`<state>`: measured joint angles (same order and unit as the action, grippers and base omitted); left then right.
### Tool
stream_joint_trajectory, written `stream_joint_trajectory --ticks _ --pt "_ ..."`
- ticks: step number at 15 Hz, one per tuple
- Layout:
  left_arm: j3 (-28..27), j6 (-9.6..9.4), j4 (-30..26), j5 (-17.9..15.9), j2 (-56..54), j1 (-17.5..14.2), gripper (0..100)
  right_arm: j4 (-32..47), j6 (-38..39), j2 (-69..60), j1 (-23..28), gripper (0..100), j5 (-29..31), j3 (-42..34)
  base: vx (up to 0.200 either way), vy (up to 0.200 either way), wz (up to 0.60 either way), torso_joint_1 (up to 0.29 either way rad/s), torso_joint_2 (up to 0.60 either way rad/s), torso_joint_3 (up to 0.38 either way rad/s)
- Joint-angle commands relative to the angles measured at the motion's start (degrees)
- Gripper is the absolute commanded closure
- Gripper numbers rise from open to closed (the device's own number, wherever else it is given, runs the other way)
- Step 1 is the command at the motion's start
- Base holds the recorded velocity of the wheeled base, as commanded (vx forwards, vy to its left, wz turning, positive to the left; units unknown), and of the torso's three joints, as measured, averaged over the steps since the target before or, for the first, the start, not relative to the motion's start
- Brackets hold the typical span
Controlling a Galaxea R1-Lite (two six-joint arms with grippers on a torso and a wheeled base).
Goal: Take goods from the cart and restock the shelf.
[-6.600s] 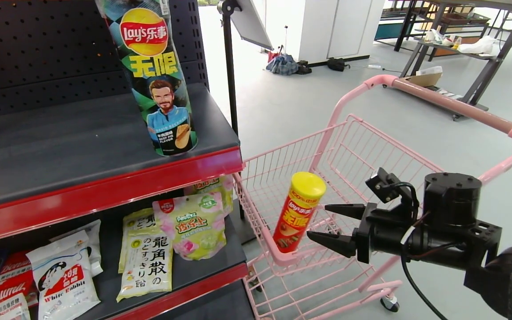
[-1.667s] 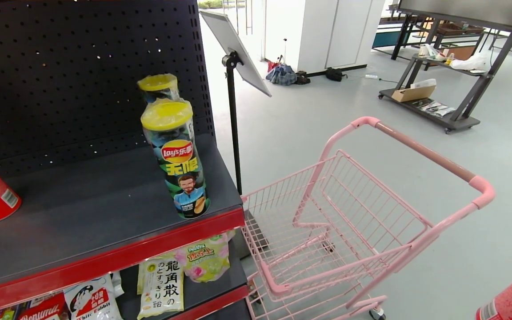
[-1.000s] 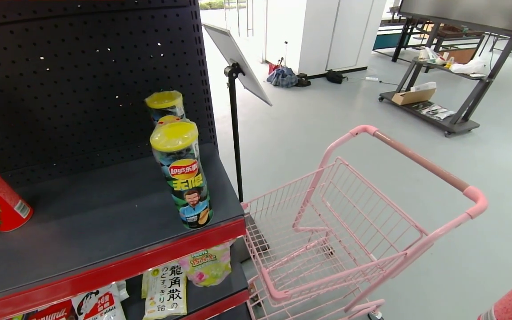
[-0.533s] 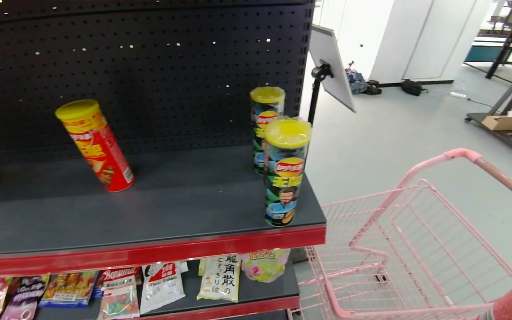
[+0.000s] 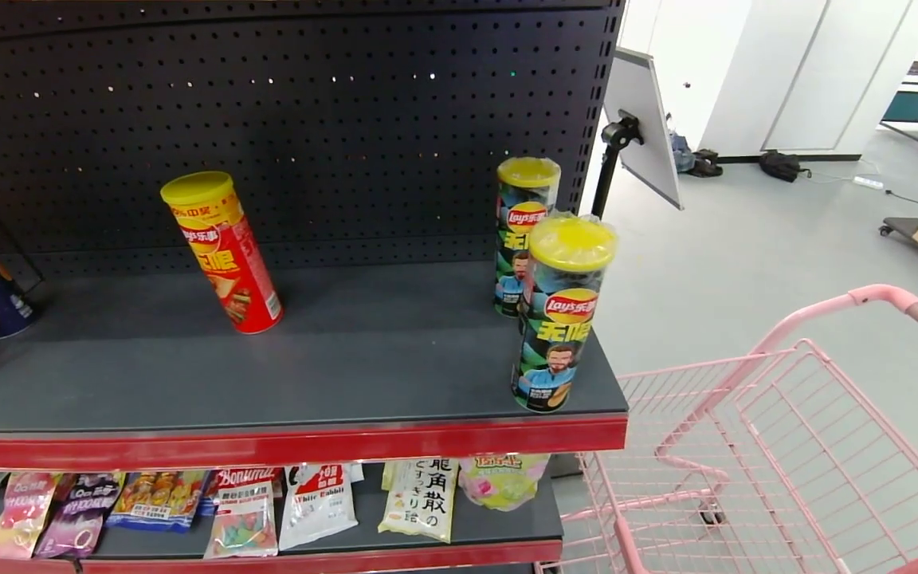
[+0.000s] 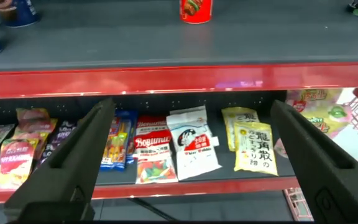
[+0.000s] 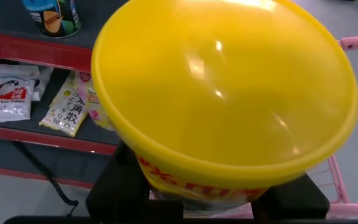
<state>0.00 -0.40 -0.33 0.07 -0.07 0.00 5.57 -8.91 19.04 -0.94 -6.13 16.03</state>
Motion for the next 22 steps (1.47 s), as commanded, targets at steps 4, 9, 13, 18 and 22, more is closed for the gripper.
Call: stream_joint_trajectory --ticks 4,9,13,18,22 --pt "0.00 0.05 -0.02 0.01 0.07 0.00 0 0.05 1.79 -8.14 -0.03 100 -0.02 -3.90 0.000 0.200 0.00 0.004 0.00 0.001" --pt "0.00 0.14 -0.02 0.01 0.07 0.00 0 0.05 2.76 -8.32 -0.03 100 -0.02 -4.60 0.000 0.200 0.00 -0.001 0.00 0.001" --pt "0.00 0.05 -0.02 0.01 0.07 0.00 0 0.05 2.76 -8.41 -0.03 100 -0.11 -4.78 0.000 0.200 0.00 0.002 0.00 0.006" --pt "0.00 0.05 -0.02 0.01 0.07 0.00 0 0.05 2.85 -8.41 -0.29 100 -0.90 -4.87 0.000 0.200 0.00 0.000 0.00 0.005" --pt "0.00 0.05 -0.02 0.01 0.07 0.00 0 -0.03 2.76 -8.41 -0.29 100 -0.99 -5.31 0.000 0.150 0.00 0.002 0.00 0.004"
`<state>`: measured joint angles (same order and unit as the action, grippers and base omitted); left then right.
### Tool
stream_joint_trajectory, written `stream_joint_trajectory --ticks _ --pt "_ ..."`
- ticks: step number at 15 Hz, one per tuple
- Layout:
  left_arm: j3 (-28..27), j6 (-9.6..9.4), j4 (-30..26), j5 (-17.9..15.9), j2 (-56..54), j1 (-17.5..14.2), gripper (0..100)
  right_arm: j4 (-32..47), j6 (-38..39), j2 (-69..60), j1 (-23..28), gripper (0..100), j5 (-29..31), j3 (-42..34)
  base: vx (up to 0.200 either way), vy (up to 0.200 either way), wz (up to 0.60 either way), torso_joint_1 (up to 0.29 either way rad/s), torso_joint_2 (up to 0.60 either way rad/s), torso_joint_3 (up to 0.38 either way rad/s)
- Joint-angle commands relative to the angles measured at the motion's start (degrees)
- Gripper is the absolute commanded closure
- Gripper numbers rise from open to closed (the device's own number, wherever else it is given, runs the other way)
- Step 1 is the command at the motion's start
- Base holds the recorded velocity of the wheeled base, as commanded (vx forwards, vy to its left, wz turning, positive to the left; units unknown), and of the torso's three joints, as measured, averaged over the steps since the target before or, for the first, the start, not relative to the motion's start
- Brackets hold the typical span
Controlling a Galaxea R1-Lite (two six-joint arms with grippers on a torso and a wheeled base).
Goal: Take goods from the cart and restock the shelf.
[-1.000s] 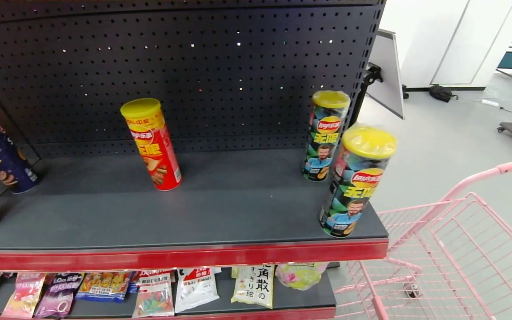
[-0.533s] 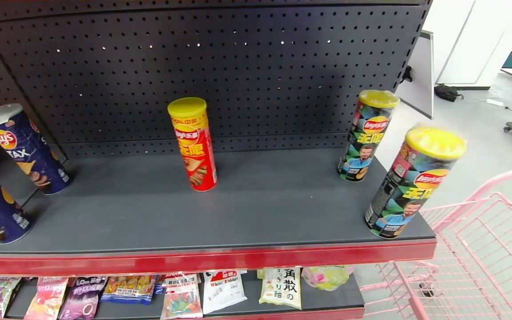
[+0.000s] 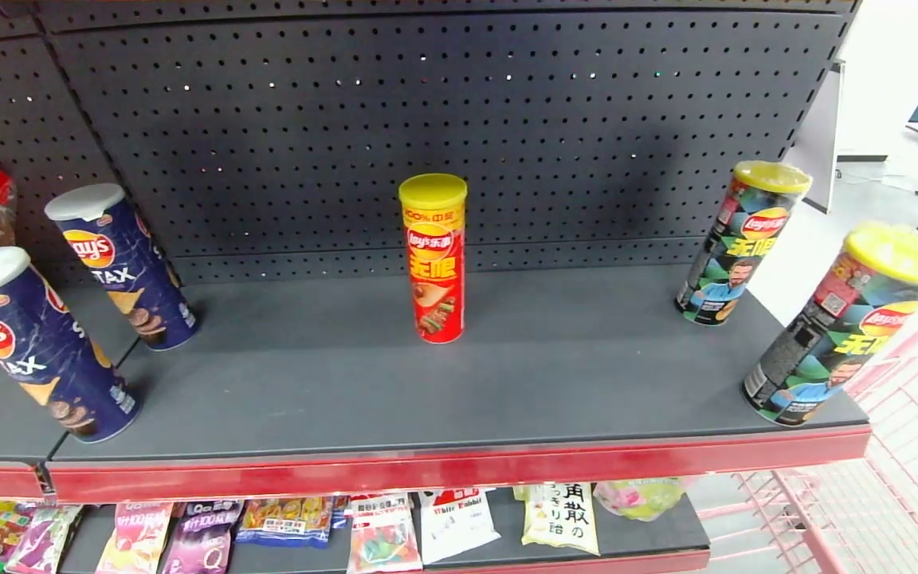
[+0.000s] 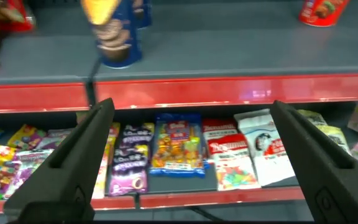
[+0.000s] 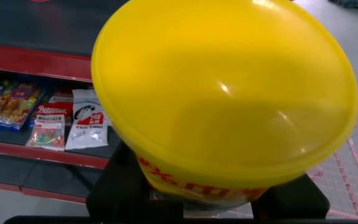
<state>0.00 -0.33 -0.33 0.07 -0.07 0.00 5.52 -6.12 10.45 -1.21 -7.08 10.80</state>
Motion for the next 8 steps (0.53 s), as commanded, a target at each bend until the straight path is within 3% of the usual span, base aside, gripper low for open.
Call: stream_joint_trajectory --ticks 1,8 --pt "0.00 0.07 -0.02 0.01 0.07 0.00 0 0.01 -0.03 0.19 -0.02 100 -0.04 -0.08 0.000 0.000 0.00 0.000 0.00 0.000" --pt "0.00 -0.02 -0.02 0.01 0.07 0.00 0 0.10 -0.03 0.19 -0.02 100 -0.04 -0.17 0.000 0.000 0.00 0.000 0.00 0.000"
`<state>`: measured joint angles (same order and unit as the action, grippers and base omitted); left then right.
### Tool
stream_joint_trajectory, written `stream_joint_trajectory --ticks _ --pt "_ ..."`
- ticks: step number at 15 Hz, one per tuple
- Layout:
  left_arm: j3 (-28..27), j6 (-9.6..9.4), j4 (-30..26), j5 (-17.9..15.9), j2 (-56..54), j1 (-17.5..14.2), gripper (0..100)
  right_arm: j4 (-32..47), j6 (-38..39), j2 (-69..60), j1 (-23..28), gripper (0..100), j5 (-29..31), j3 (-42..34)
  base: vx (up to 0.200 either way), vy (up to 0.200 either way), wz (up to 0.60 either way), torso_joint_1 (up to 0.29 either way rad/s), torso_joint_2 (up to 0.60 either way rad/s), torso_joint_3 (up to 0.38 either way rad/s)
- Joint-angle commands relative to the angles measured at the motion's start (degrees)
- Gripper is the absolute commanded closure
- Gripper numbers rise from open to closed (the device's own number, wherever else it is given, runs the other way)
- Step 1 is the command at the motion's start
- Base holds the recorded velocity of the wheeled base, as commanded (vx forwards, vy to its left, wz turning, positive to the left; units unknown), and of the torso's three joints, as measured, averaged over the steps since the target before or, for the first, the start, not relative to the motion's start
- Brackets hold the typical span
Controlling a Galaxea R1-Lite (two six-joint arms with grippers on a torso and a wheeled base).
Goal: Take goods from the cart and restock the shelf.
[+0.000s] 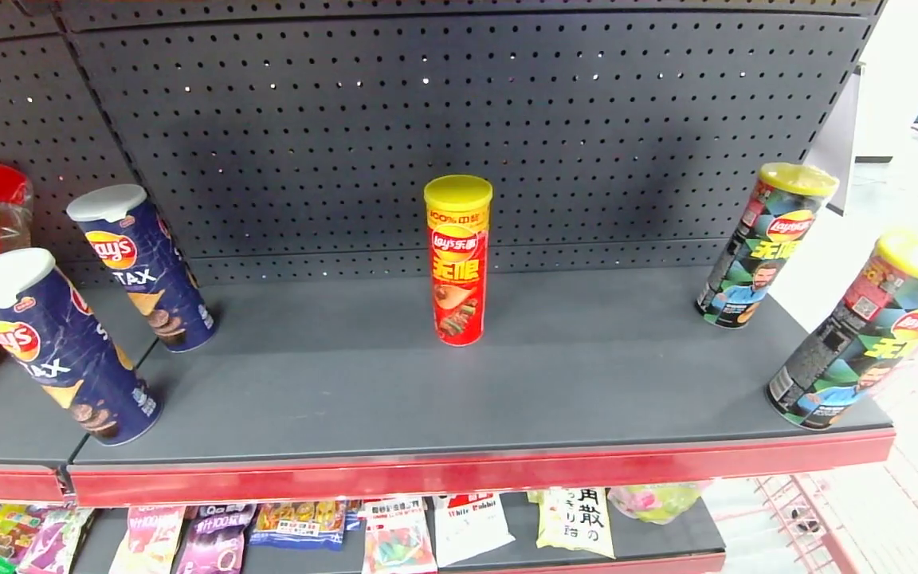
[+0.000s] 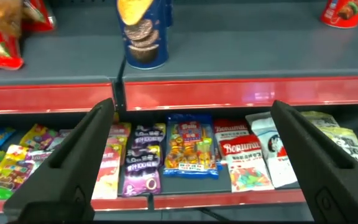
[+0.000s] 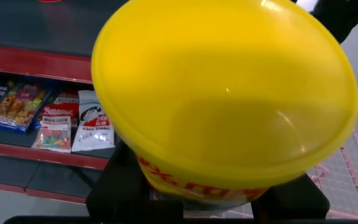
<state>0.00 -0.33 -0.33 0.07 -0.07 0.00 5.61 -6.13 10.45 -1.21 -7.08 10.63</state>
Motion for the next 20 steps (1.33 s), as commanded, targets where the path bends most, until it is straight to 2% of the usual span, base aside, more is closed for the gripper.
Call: stream_joint_trajectory --ticks 1,3,12,13,14,15,17,18,19,20 --pt "0.00 -0.02 -0.02 0.01 0.07 0.00 0 0.02 -0.02 0.19 -0.02 100 -0.04 0.00 0.200 0.000 0.00 0.002 0.00 0.007" --pt "0.00 -0.02 -0.02 0.01 0.07 0.00 0 0.02 -0.02 0.19 -0.02 100 -0.04 0.00 0.200 0.000 0.00 0.000 0.00 0.000" --pt "-0.09 -0.11 -0.02 0.01 1.04 0.18 0 0.02 -0.02 0.19 -0.02 100 -0.12 0.00 0.000 0.000 0.00 0.000 0.00 0.000" --pt "-0.09 -0.55 -0.02 -2.01 1.04 0.18 0 0.02 -0.02 0.10 -0.11 100 -0.12 0.00 0.000 0.000 0.00 0.000 0.00 0.000" --pt "-0.26 -1.96 -0.11 -5.61 1.04 0.18 0 -0.25 -0.02 0.28 -0.11 100 -0.12 0.09 0.000 0.000 0.00 0.000 0.00 0.000" --pt "-0.35 -3.01 -0.20 -5.87 1.13 0.26 0 -0.33 -0.02 0.63 -0.11 100 -0.65 0.44 0.000 0.000 0.00 0.000 0.00 0.000" --pt "-0.26 -3.01 -0.02 -6.23 1.04 0.18 0 -0.33 -0.02 0.80 -0.02 100 -2.76 1.24 0.000 0.000 0.00 0.000 0.00 0.000" --pt "-1.76 -2.48 0.50 -7.46 1.39 0.26 0 -0.25 -0.02 0.98 -0.02 100 -2.94 1.59 0.000 0.000 0.00 0.000 0.00 0.000" --pt "-8.61 0.07 0.94 -8.86 6.93 1.14 0 -0.16 -0.02 1.33 -0.11 100 -3.02 1.85 0.000 0.000 0.00 0.000 0.00 0.000" --pt "-17.31 4.81 1.03 -8.86 18.00 1.67 0 -0.25 -0.02 1.77 -0.29 100 -3.55 1.94 0.000 0.000 0.00 0.000 0.00 0.000"
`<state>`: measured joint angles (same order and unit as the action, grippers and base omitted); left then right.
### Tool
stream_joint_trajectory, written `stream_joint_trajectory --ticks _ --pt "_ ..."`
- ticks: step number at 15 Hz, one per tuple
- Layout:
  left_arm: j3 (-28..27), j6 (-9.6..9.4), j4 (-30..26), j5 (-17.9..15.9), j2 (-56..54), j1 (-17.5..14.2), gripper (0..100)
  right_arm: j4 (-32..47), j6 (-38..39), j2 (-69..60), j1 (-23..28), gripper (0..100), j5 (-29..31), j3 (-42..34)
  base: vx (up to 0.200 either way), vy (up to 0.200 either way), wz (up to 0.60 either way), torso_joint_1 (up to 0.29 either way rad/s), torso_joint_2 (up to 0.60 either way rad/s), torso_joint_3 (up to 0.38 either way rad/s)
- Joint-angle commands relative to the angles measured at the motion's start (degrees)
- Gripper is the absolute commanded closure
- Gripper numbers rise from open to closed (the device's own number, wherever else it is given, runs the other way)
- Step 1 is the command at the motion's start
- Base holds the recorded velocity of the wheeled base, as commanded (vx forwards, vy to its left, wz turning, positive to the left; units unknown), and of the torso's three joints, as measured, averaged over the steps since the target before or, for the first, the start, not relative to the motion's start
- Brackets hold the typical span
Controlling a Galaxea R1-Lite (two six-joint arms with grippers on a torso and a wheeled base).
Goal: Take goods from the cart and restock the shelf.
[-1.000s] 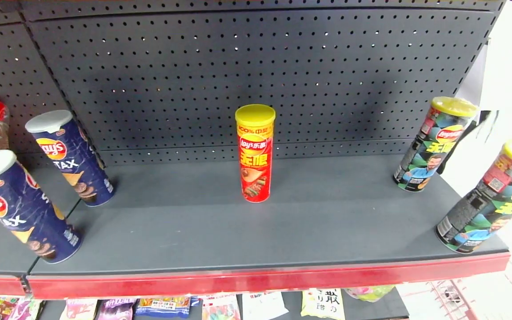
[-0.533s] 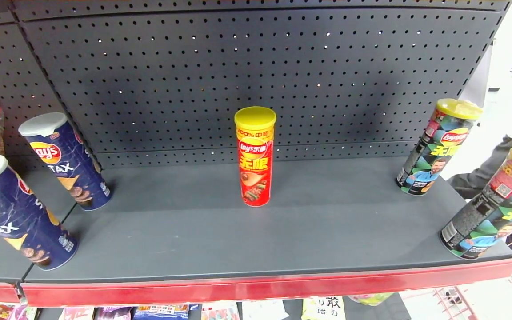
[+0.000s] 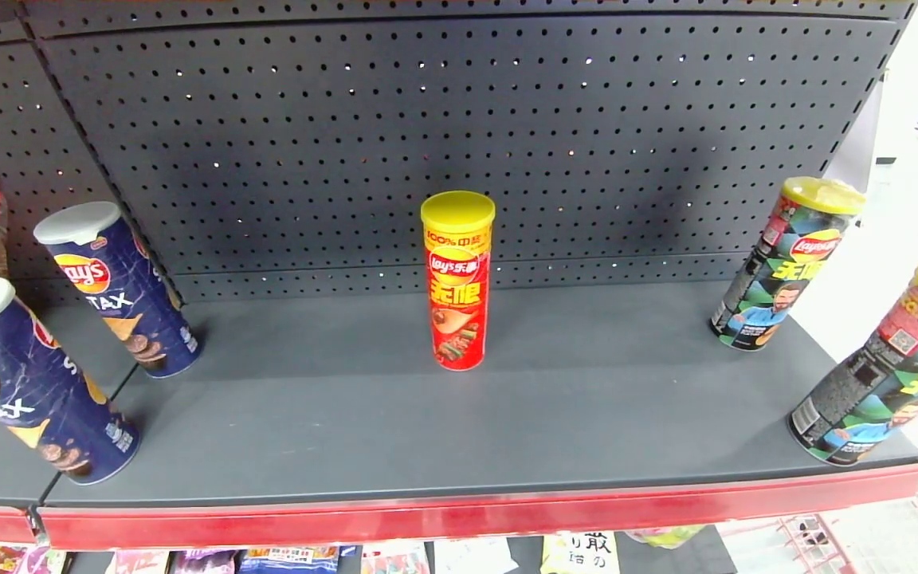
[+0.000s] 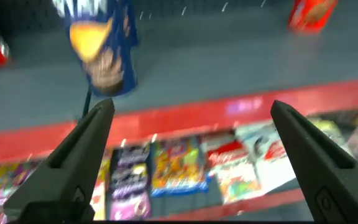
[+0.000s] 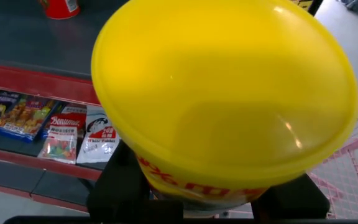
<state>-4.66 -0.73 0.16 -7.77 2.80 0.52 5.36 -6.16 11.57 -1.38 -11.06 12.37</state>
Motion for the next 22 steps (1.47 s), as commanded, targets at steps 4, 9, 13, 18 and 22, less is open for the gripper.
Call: stream_joint_trajectory --ticks 4,9,13,18,22 --pt "-23.20 1.17 2.39 -19.92 40.44 8.88 0 -0.09 0.00 5.22 -0.64 100 -4.32 3.53 0.000 0.000 0.00 0.000 0.00 0.000" --pt "-26.63 -9.55 23.31 -29.06 71.29 11.08 0 -0.18 0.00 8.38 -0.73 100 -4.24 5.91 0.000 0.000 0.00 0.000 0.00 0.000" --pt "-34.89 -9.64 26.47 -29.50 83.24 16.18 0 -0.18 0.00 8.12 -0.64 100 -4.06 5.73 0.000 0.000 0.00 0.000 0.00 0.000" --pt "-45.88 -11.57 29.02 -29.50 94.58 18.90 0 -0.18 0.00 8.12 -0.64 100 -3.97 5.91 0.000 0.000 0.00 0.000 0.00 0.000" --pt "-52.03 -11.57 29.02 -29.59 99.06 19.95 0 -0.18 0.00 8.03 -0.64 100 -3.80 5.91 0.000 0.000 0.00 0.000 0.00 0.000"
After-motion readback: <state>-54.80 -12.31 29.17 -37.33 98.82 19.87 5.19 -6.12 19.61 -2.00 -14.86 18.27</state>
